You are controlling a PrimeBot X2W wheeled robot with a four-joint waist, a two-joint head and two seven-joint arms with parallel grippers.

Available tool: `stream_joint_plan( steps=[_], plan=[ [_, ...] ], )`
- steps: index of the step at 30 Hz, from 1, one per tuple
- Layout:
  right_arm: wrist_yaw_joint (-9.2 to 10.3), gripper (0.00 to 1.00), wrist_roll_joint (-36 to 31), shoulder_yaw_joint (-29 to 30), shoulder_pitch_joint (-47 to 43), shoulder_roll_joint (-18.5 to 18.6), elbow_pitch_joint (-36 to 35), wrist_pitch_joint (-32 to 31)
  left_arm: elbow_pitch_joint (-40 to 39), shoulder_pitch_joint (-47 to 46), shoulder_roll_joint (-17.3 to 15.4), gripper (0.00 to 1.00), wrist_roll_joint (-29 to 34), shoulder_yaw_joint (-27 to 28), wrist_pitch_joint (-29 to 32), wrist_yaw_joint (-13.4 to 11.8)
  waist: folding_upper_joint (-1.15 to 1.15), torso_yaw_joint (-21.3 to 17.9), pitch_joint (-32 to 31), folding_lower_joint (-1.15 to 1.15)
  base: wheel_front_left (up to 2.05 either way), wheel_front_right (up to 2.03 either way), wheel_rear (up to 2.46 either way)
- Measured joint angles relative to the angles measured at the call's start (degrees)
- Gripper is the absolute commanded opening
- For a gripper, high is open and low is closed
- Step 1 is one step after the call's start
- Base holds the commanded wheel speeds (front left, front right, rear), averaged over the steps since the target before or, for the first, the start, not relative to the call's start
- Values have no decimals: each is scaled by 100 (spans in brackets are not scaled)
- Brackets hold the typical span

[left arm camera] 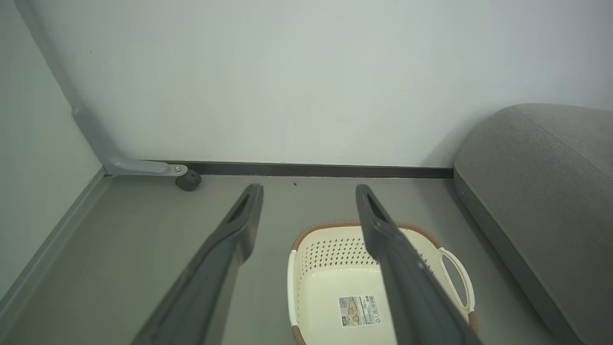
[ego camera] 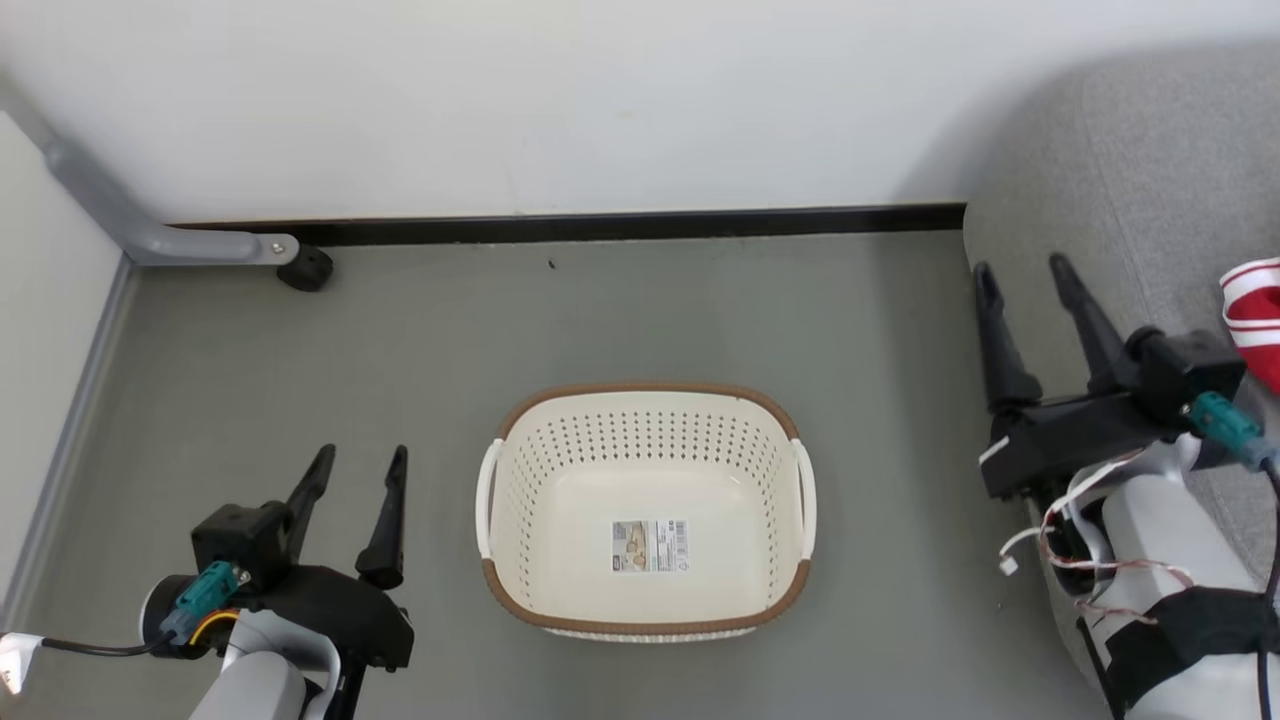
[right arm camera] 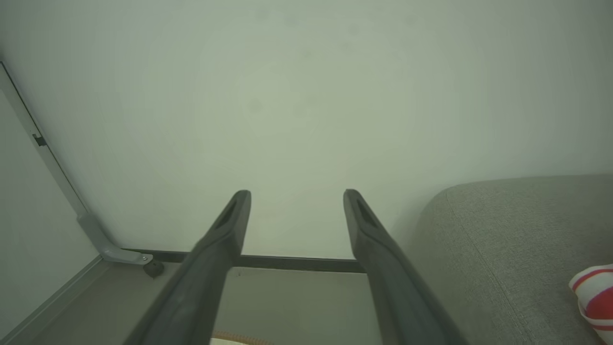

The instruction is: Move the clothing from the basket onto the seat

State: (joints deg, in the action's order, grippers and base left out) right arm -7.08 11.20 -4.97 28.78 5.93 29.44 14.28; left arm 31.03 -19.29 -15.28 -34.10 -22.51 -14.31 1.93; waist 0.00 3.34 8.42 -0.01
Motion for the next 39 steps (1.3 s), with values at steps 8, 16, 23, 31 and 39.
stream_joint_plan(
  steps=[8, 16, 23, 31, 39],
  plan=[
    [0, 100, 268, -401, -389, 4, 8, 0, -43, 286, 4, 100, 204, 415, 0, -313, 0, 110, -255, 0, 0, 0, 0],
    [0, 100, 409, -545, -843, -10, 1, 0, -218, 714, 65, 100, 357, 786, 0, -598, 1, 125, -476, 0, 0, 0, 0],
    [1, 100, 335, -509, -1079, -41, 81, 0, -390, 1036, 92, 100, 560, 989, 0, -647, 1, 57, -608, 0, 0, 0, 0],
    [110, 100, 287, -465, -1391, -62, 144, 0, -556, 1190, 219, 100, 657, 1071, 0, -646, 1, 12, -744, 0, 0, 0, 0],
    [224, 100, 110, -548, -1469, -77, 168, 0, -682, 1494, 289, 100, 846, 1189, 0, -645, 1, 4, -854, 0, 0, 0, 0]
  ],
)
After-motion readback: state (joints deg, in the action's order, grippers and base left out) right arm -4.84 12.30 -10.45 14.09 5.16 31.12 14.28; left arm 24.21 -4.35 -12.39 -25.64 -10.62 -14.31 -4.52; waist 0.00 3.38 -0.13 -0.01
